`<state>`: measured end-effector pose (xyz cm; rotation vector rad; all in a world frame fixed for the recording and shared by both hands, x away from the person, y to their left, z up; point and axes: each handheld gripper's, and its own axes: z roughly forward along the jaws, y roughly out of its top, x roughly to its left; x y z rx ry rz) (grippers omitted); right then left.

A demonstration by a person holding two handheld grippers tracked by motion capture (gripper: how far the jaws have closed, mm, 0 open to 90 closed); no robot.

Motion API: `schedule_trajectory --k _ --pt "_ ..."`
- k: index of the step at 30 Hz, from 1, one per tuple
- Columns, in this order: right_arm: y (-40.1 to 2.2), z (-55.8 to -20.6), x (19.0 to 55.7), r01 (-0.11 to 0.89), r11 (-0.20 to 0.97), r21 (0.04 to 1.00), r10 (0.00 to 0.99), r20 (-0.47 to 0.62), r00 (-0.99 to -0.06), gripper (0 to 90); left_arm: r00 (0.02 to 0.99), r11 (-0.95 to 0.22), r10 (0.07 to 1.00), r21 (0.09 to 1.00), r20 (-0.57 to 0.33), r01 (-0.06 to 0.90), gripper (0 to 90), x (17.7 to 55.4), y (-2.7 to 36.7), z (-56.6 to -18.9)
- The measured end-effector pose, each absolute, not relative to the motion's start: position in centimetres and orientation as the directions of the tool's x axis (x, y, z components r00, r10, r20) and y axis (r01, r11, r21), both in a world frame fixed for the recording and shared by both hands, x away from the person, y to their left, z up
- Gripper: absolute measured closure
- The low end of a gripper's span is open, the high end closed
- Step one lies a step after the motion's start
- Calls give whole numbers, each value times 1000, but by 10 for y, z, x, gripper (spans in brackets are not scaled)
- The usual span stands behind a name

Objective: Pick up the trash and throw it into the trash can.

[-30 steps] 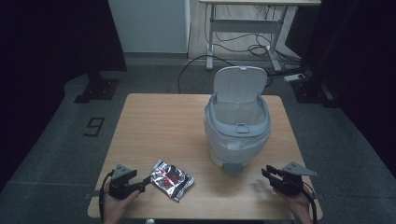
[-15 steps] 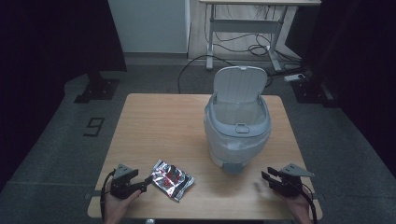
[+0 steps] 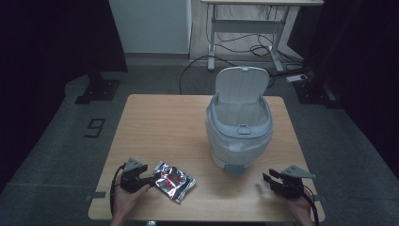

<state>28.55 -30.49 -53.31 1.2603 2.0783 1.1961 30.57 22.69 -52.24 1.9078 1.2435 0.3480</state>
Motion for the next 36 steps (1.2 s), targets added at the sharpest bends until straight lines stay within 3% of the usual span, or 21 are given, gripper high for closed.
schedule_trajectory --k 9,14,18,25,33,36 --pt "-305 -532 284 492 220 842 865 64 -498 615 484 -246 862 706 -155 664 296 324 215 -535" --pt "-304 -533 284 491 224 842 866 59 -496 621 500 -300 861 700 -94 648 369 323 206 -542" --pt "-303 -533 284 491 229 841 868 52 -495 626 501 -352 865 701 -8 620 443 317 195 -543" --pt "-298 -535 283 489 255 834 866 28 -500 633 531 -378 847 718 13 585 609 311 189 -545" --pt "-299 -535 283 484 257 837 870 19 -493 642 520 -460 839 721 162 518 835 303 176 -547" --pt "-300 -534 283 483 257 837 871 15 -491 644 512 -454 844 720 159 525 882 304 177 -547"
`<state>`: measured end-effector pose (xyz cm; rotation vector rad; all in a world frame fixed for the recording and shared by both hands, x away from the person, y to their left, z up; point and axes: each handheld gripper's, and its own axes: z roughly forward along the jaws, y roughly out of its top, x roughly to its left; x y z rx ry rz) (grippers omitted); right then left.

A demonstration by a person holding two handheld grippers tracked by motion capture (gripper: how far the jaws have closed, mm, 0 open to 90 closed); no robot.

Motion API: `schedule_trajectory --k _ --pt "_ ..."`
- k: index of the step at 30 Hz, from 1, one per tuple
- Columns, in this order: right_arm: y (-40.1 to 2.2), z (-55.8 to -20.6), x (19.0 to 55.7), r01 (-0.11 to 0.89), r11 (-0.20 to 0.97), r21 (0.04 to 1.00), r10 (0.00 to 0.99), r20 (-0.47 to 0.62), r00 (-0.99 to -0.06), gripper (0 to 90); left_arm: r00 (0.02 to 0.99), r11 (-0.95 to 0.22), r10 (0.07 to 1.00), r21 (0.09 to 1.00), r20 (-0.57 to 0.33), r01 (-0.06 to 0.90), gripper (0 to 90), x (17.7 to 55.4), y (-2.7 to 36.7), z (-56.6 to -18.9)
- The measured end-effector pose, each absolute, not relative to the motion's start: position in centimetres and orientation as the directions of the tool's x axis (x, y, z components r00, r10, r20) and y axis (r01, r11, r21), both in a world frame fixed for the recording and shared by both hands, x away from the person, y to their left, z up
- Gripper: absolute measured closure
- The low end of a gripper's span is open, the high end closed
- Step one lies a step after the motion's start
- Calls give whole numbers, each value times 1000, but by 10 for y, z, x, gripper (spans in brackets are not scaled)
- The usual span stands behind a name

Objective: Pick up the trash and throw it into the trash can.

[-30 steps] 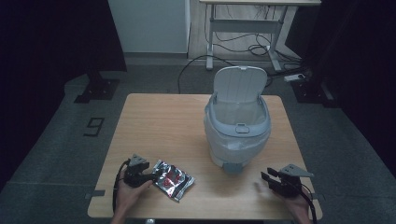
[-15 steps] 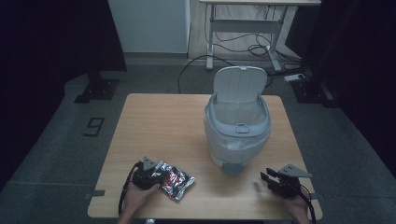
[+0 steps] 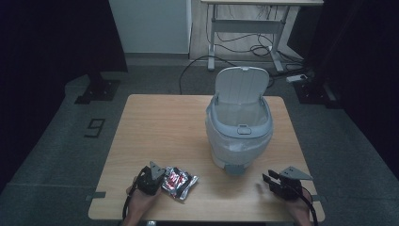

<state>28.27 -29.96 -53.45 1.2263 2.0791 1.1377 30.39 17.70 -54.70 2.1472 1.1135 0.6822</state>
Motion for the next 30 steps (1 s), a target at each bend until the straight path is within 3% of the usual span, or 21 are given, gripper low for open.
schedule_trajectory --k 6,17,30 --pt "-303 -534 283 483 249 840 876 17 -481 648 526 -373 850 734 25 568 895 307 187 -543" --pt "-310 -532 282 484 224 846 886 30 -462 651 562 -169 812 856 -161 489 896 285 205 -503" --pt "-313 -532 283 489 207 847 892 41 -449 654 571 -89 791 880 -223 466 896 283 217 -487"
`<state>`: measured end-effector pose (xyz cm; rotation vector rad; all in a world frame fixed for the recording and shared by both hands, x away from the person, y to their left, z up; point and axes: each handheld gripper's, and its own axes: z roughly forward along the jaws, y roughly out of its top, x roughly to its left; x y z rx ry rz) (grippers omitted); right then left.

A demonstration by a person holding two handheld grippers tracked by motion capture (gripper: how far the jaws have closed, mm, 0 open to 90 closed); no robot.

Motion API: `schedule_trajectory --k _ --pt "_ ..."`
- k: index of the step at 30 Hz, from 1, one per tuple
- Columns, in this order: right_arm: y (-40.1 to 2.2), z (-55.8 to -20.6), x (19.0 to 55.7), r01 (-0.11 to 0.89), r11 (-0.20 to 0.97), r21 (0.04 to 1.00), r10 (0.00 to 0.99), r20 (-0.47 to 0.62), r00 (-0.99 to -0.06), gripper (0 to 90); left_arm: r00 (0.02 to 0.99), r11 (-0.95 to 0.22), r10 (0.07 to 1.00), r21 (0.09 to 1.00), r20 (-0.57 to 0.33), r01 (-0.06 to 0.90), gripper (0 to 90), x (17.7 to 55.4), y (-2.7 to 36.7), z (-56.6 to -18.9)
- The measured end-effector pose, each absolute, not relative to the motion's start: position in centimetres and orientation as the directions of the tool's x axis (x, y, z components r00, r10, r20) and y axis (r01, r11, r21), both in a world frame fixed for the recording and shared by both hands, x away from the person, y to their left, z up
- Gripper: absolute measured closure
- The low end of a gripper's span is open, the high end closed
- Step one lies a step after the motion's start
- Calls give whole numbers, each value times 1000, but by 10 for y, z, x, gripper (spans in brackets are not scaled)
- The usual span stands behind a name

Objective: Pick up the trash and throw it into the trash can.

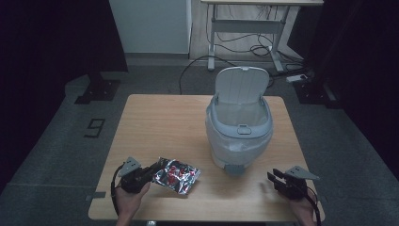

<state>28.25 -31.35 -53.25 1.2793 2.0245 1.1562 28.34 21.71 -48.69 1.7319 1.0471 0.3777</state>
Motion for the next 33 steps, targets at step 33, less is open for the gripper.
schedule_trajectory --k 33 --pt "-317 -535 284 501 192 844 898 55 -437 656 609 -66 762 910 -219 409 895 285 220 -436"
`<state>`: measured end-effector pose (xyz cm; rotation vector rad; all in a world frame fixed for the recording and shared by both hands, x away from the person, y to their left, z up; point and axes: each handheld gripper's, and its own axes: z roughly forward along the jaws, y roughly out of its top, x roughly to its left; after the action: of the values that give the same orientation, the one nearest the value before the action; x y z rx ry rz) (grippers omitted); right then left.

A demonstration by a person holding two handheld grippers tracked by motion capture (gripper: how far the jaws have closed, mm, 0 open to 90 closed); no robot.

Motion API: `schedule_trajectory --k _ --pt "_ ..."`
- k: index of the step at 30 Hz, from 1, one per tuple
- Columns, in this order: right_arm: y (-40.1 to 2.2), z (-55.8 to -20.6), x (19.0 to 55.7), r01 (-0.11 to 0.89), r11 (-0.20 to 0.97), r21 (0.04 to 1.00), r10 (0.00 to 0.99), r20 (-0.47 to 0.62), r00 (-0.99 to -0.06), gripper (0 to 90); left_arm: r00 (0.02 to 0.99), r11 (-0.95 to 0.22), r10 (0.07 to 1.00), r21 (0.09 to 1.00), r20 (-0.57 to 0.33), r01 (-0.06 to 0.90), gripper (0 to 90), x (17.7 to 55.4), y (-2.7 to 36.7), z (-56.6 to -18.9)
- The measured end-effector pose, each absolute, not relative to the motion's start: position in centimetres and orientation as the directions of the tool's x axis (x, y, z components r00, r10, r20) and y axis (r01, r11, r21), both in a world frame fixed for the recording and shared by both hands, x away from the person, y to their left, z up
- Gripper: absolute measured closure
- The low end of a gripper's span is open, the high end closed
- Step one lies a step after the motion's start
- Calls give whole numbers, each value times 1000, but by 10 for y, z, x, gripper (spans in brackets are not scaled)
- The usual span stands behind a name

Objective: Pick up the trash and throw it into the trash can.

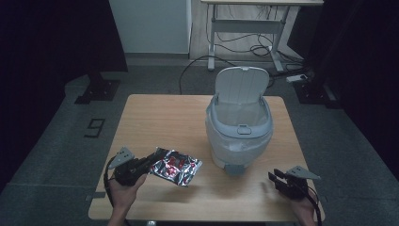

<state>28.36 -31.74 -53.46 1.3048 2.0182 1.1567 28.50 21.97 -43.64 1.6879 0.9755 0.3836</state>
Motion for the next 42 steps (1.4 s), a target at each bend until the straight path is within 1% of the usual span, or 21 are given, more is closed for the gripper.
schedule_trajectory --k 29,42 --pt "-318 -537 285 513 196 836 899 56 -435 662 653 -103 740 932 -161 347 895 288 206 -385" --pt "-318 -538 286 517 192 834 901 60 -430 661 661 -92 733 941 -157 326 895 291 203 -367"
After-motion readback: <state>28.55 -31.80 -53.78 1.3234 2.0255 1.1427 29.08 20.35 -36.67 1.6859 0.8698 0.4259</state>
